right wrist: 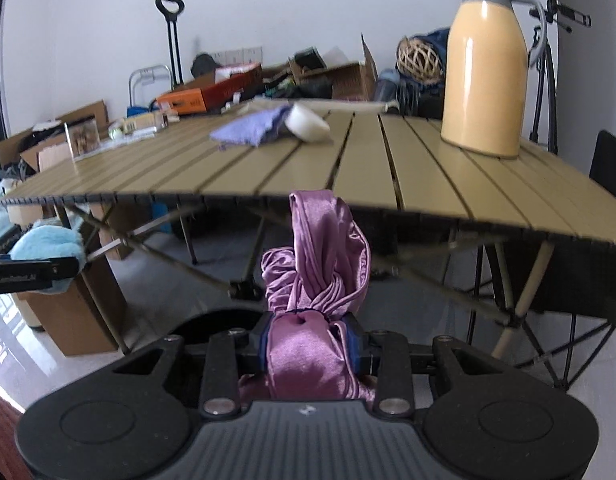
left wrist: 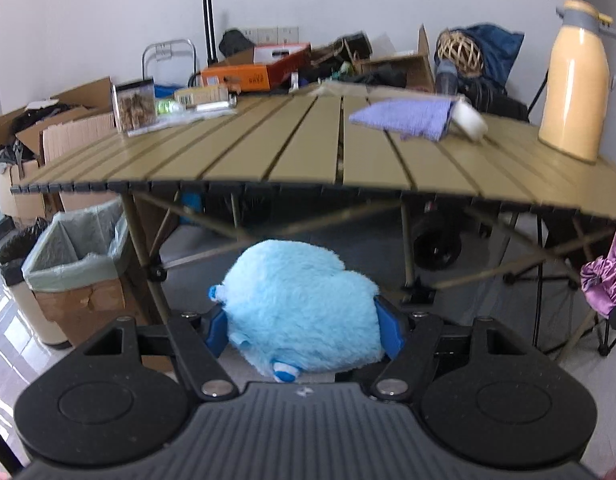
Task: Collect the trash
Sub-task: 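Carry the blue plush and pink bow down toward the black trash bin, then open the left gripper over the bin to drop the blue plush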
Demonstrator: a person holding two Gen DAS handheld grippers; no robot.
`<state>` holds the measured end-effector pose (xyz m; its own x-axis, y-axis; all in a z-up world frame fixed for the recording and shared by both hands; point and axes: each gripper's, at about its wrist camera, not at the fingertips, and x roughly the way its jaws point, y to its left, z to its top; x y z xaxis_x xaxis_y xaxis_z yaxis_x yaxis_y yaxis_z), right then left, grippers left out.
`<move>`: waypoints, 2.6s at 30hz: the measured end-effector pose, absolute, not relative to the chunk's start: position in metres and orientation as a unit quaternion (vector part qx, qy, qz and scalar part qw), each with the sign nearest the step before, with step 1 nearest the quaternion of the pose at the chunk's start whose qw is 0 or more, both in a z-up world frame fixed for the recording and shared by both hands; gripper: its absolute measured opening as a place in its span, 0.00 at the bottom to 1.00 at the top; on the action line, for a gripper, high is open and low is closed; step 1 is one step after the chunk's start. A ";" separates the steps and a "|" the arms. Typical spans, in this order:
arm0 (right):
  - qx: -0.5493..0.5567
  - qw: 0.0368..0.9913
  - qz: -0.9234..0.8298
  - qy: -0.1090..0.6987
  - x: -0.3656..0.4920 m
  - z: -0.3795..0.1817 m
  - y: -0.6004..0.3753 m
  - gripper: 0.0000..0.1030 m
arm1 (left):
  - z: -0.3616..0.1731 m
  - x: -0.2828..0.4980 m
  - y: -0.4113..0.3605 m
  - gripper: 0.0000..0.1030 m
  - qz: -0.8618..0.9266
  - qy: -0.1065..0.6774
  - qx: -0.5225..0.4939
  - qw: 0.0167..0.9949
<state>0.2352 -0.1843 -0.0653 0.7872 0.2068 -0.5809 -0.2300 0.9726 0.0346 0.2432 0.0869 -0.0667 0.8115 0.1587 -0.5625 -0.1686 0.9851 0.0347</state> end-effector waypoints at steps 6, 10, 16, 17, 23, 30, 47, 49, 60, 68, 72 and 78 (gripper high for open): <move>-0.022 0.936 0.103 0.335 0.242 -0.086 -0.186 0.32 | -0.093 0.244 0.092 0.69 0.082 0.339 0.010 0.937; -0.018 0.929 0.090 0.360 0.251 -0.100 -0.190 0.32 | -0.110 0.247 0.097 0.69 0.083 0.365 0.021 0.927; -0.025 0.922 0.091 0.376 0.258 -0.112 -0.186 0.33 | -0.128 0.255 0.106 0.69 0.075 0.407 0.014 0.910; -0.027 0.921 0.092 0.378 0.260 -0.114 -0.185 0.32 | -0.131 0.257 0.107 0.69 0.075 0.415 0.012 0.907; -0.028 0.916 0.097 0.388 0.266 -0.123 -0.182 0.32 | -0.141 0.271 0.117 0.69 0.083 0.455 0.003 0.887; -0.027 0.911 0.093 0.400 0.273 -0.130 -0.184 0.32 | -0.139 0.282 0.118 0.69 0.080 0.476 -0.020 0.876; -0.022 0.908 0.074 0.412 0.276 -0.137 -0.194 0.33 | -0.130 0.307 0.084 0.69 0.061 0.495 -0.034 0.866; -0.021 0.908 0.070 0.414 0.276 -0.138 -0.195 0.33 | -0.131 0.310 0.079 0.69 0.057 0.498 -0.033 0.865; -0.019 0.906 0.060 0.418 0.278 -0.142 -0.200 0.33 | -0.128 0.323 0.045 0.69 0.028 0.508 -0.032 0.861; -0.016 0.905 0.045 0.422 0.279 -0.145 -0.208 0.33 | -0.130 0.332 0.020 0.69 0.007 0.517 -0.028 0.856; -0.013 0.906 0.036 0.422 0.279 -0.146 -0.215 0.33 | -0.134 0.336 0.011 0.69 0.003 0.524 -0.027 0.851; -0.008 0.906 0.029 0.422 0.278 -0.148 -0.222 0.33 | -0.139 0.340 -0.007 0.69 -0.006 0.532 -0.022 0.847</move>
<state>0.2785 -0.2217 -0.1475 0.6418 0.0464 -0.7655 -0.0594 0.9982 0.0107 0.3404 -0.0073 -0.1394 0.4343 -0.0324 -0.9002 -0.0134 0.9990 -0.0424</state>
